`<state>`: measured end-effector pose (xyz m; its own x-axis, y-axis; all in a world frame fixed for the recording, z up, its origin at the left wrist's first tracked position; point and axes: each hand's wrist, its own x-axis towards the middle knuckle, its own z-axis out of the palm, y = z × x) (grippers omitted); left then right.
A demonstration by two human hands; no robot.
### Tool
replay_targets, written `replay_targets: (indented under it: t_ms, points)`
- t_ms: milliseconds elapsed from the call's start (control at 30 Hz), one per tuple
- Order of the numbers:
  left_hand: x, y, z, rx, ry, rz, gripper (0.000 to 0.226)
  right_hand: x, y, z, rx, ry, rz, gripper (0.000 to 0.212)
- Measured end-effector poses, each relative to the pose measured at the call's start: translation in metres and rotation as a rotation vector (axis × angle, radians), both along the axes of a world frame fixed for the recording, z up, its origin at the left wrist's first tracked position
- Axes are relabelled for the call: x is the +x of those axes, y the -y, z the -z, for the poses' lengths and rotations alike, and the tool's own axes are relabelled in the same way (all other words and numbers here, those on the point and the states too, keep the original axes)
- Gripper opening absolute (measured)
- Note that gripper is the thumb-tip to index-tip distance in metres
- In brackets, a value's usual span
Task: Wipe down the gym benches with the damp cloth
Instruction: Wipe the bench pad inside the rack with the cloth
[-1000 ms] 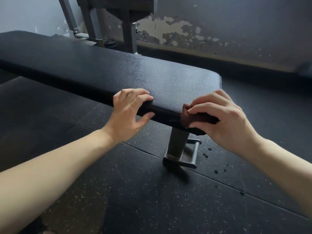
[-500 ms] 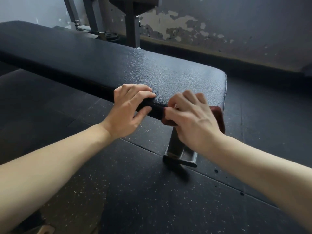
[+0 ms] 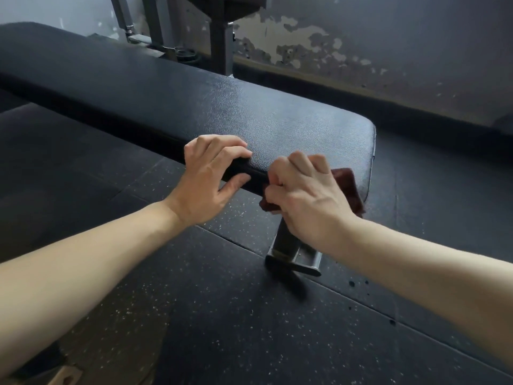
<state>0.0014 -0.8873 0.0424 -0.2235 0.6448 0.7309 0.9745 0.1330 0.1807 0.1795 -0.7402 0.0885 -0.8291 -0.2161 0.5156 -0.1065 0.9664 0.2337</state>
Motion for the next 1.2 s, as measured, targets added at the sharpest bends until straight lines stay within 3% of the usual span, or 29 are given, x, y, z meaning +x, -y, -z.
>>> replay_targets:
  t_ms: [133, 267, 400, 533, 900, 1100, 1200]
  points:
    - [-0.004, 0.001, 0.000, 0.012, -0.005, 0.000, 0.035, 0.020, -0.010, -0.002, -0.035, -0.009, 0.029, 0.019]
    - [-0.003, -0.001, 0.001, 0.022, 0.007, 0.009, 0.034, 0.056, -0.025, 0.002, -0.058, -0.024, 0.074, 0.003]
    - [-0.001, 0.000, 0.001, 0.025, 0.024, 0.021, 0.032, 0.018, -0.004, 0.001, -0.086, -0.028, 0.089, 0.023]
    - [0.000, -0.001, 0.001, 0.036, 0.010, 0.015, 0.030, -0.016, 0.010, 0.005, -0.038, -0.038, 0.062, 0.016]
    - [0.017, -0.007, -0.009, 0.030, 0.025, 0.017, 0.026, 0.077, -0.037, 0.023, -0.148, -0.173, 0.130, 0.009]
    - [0.023, -0.006, -0.013, 0.016, 0.044, 0.003, 0.021, 0.018, -0.005, 0.018, -0.058, -0.137, 0.103, 0.000]
    - [0.030, -0.011, -0.018, 0.012, 0.039, 0.012, 0.019, 0.019, -0.008, 0.017, -0.061, -0.172, 0.089, 0.006]
